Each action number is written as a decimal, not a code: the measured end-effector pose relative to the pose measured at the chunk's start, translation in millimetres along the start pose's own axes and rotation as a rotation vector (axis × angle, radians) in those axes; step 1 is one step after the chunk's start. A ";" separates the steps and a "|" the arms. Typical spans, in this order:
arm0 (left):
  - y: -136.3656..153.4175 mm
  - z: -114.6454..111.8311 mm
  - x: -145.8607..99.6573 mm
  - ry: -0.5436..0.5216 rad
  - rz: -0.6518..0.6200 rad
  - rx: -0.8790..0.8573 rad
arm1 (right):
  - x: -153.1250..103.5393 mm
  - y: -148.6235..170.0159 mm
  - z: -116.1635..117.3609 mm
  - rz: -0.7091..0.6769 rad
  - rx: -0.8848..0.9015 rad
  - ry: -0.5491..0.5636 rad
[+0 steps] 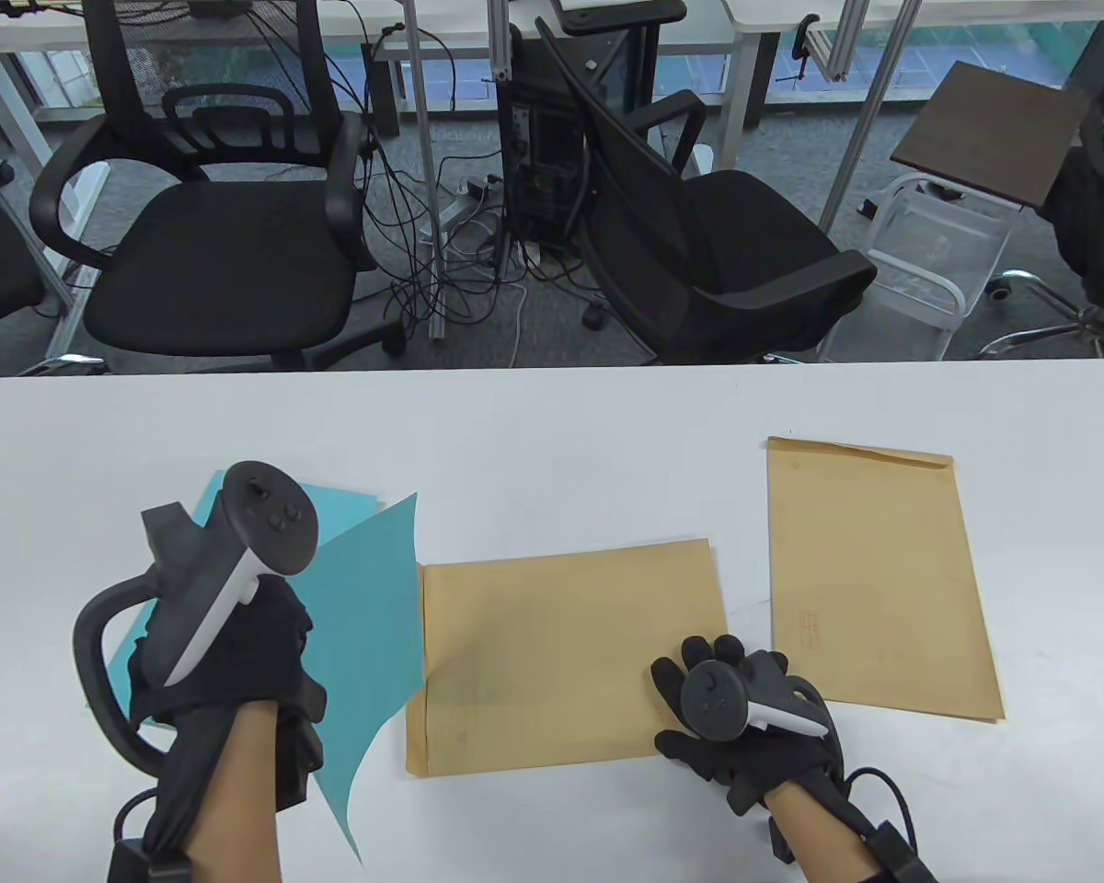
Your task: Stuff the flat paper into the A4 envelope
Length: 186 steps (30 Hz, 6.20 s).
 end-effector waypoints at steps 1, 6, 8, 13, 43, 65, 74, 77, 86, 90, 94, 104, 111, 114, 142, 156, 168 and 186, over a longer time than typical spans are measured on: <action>2.4 -1.0 1.7 0.024 0.006 -0.016 | -0.1 0.0 0.1 0.000 0.000 0.000; 14.3 -7.9 9.1 0.080 0.055 0.003 | 0.0 0.2 0.4 -0.001 0.005 -0.002; 15.7 -10.2 10.8 0.071 0.055 0.011 | 0.0 0.3 0.6 -0.002 0.006 -0.003; 13.5 -13.8 12.8 0.068 0.045 0.016 | 0.0 0.3 0.6 -0.002 0.007 -0.003; -4.5 -78.2 56.5 0.085 -0.008 0.253 | 0.4 0.6 1.8 -0.009 0.025 -0.015; -23.7 -104.7 105.0 -0.027 -0.041 0.475 | 1.8 2.0 2.8 -0.024 0.061 -0.032; 1.1 -109.7 128.3 -0.061 -0.020 0.360 | 1.8 4.3 1.8 -0.027 0.083 -0.029; 7.9 -114.1 136.1 -0.048 -0.016 0.327 | 1.8 4.7 2.0 -0.026 0.086 -0.029; 8.7 -126.2 160.6 -0.011 -0.049 0.306 | 2.1 5.0 1.8 -0.022 0.100 -0.028; 7.8 -129.6 167.5 0.027 -0.063 0.276 | 2.2 5.0 1.8 -0.020 0.099 -0.028; 7.1 -134.2 173.2 0.150 -0.078 0.206 | 2.3 5.2 1.9 -0.020 0.104 -0.029; -6.2 -142.5 180.3 0.164 -0.125 0.161 | 2.9 5.5 1.7 -0.013 0.119 -0.030; -16.6 -153.0 187.6 0.158 -0.138 0.174 | 3.6 5.5 1.5 -0.013 0.121 -0.026; -18.8 -155.2 188.5 0.156 -0.141 0.181 | 3.8 5.4 1.6 -0.014 0.121 -0.027; -40.0 -182.3 188.0 0.204 -0.208 0.039 | 4.1 5.6 2.3 -0.022 0.134 -0.029; -48.3 -191.6 187.5 0.210 -0.221 0.066 | 4.1 6.1 2.7 -0.028 0.146 -0.034; -55.3 -198.7 187.7 0.202 -0.226 0.080 | 4.1 6.5 2.7 -0.031 0.150 -0.036; -61.3 -203.9 186.4 0.180 -0.255 0.047 | 4.5 6.7 2.5 -0.039 0.147 -0.060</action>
Point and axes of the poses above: the tracker on the back of each hand, its own y axis roughly to the little-finger side, its own x axis roughly from the wrist to the fingertips, z = x × y, the point moved 3 cm from there along x, roughly from the wrist to the fingertips, and after that the axes turned 5 degrees about z, right-handed, at the moved point
